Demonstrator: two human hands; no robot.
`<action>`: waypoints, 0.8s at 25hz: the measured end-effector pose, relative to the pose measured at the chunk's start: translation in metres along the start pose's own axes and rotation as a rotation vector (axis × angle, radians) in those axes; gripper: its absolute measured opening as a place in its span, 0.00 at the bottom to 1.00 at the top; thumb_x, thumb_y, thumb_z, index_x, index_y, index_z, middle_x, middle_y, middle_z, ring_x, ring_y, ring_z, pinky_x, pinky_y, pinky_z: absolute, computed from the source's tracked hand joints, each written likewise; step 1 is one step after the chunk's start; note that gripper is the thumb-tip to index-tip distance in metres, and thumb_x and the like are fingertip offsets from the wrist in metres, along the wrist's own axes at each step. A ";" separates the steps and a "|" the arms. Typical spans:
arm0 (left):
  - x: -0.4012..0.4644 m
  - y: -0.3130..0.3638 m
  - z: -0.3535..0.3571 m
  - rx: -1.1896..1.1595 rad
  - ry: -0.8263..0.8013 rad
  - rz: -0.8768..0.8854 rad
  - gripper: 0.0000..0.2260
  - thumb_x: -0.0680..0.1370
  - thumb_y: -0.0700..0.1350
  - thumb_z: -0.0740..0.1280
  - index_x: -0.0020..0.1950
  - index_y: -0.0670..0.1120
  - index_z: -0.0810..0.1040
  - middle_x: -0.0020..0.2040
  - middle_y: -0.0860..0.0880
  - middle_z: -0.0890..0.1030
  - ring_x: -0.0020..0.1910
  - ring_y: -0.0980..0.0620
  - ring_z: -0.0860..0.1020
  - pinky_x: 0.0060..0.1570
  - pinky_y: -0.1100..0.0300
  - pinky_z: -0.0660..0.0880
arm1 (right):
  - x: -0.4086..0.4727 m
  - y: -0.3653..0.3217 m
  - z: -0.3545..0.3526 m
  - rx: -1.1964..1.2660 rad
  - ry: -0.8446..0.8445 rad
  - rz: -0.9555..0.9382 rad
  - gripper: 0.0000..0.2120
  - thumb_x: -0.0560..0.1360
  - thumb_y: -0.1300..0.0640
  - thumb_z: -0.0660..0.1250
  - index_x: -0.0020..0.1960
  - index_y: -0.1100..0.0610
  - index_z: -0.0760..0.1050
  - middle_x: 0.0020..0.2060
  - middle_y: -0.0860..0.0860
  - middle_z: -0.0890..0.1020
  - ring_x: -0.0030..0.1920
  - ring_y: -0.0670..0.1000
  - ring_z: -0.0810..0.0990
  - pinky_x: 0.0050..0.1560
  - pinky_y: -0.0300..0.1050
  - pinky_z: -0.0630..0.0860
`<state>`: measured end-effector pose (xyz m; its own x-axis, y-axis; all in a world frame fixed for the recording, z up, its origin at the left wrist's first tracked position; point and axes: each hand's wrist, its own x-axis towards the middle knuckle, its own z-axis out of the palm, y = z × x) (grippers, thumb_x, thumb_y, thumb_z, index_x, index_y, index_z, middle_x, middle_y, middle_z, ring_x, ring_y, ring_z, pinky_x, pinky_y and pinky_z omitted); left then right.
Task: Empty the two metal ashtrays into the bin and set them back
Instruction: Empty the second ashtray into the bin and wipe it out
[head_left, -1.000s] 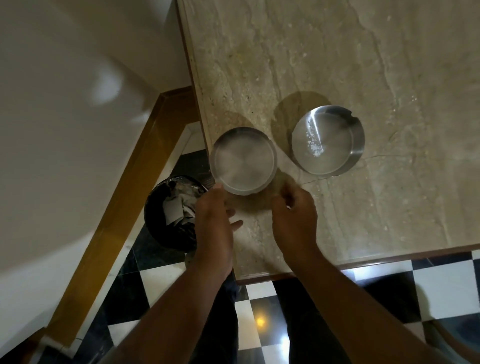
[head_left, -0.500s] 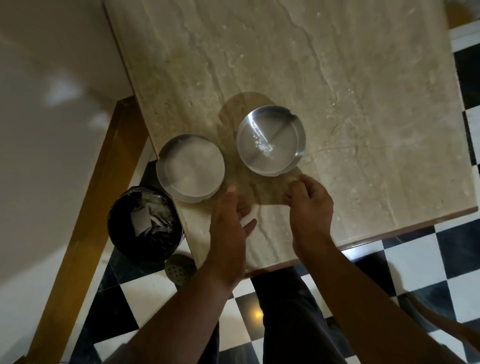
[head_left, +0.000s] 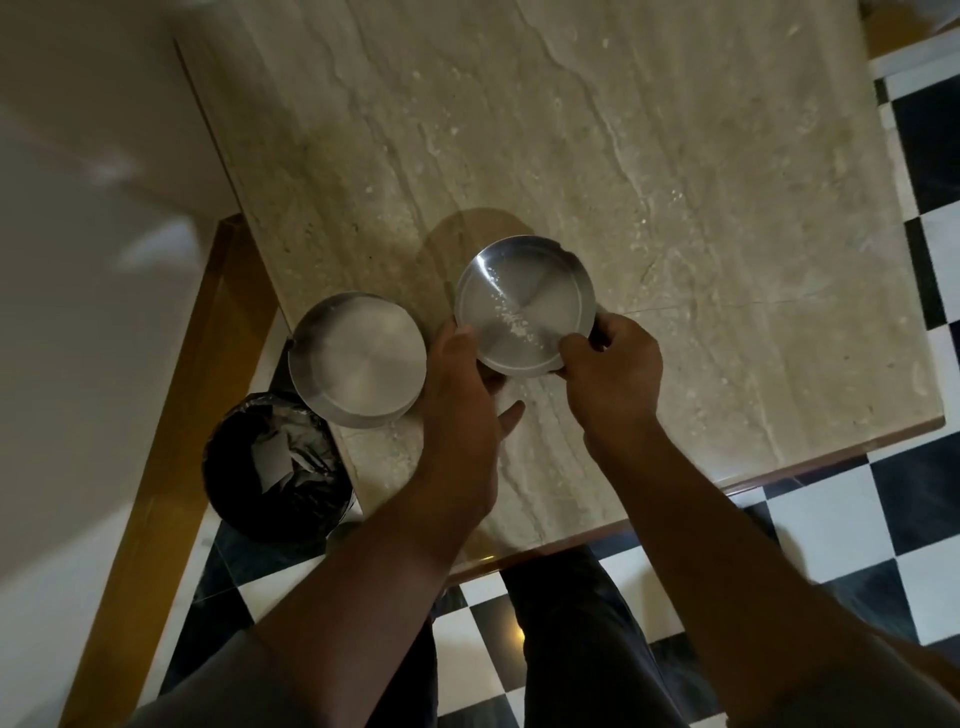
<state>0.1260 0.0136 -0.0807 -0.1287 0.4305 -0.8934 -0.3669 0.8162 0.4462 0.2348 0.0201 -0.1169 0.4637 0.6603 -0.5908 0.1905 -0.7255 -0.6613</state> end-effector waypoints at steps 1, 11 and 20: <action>-0.002 0.001 -0.002 -0.013 0.003 -0.004 0.21 0.82 0.55 0.57 0.74 0.54 0.72 0.69 0.47 0.79 0.67 0.49 0.78 0.64 0.45 0.75 | 0.000 -0.001 -0.002 -0.016 0.000 0.003 0.14 0.70 0.63 0.66 0.54 0.54 0.81 0.38 0.43 0.81 0.43 0.51 0.84 0.46 0.58 0.84; -0.045 0.049 -0.070 -0.129 0.026 0.092 0.16 0.83 0.55 0.57 0.64 0.54 0.79 0.61 0.49 0.84 0.62 0.48 0.82 0.65 0.48 0.78 | -0.054 -0.047 0.021 -0.110 -0.167 -0.127 0.14 0.71 0.58 0.69 0.57 0.56 0.79 0.47 0.50 0.85 0.45 0.50 0.85 0.47 0.52 0.84; -0.049 0.048 -0.220 -0.311 0.274 0.026 0.19 0.82 0.58 0.58 0.71 0.53 0.73 0.66 0.45 0.77 0.63 0.42 0.78 0.55 0.43 0.80 | -0.140 -0.030 0.133 -0.172 -0.461 -0.200 0.19 0.70 0.59 0.70 0.61 0.56 0.77 0.48 0.50 0.84 0.48 0.50 0.84 0.50 0.55 0.84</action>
<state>-0.0883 -0.0531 -0.0268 -0.3669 0.2969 -0.8816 -0.6159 0.6327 0.4694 0.0490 -0.0248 -0.0754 -0.0178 0.7774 -0.6287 0.3937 -0.5725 -0.7191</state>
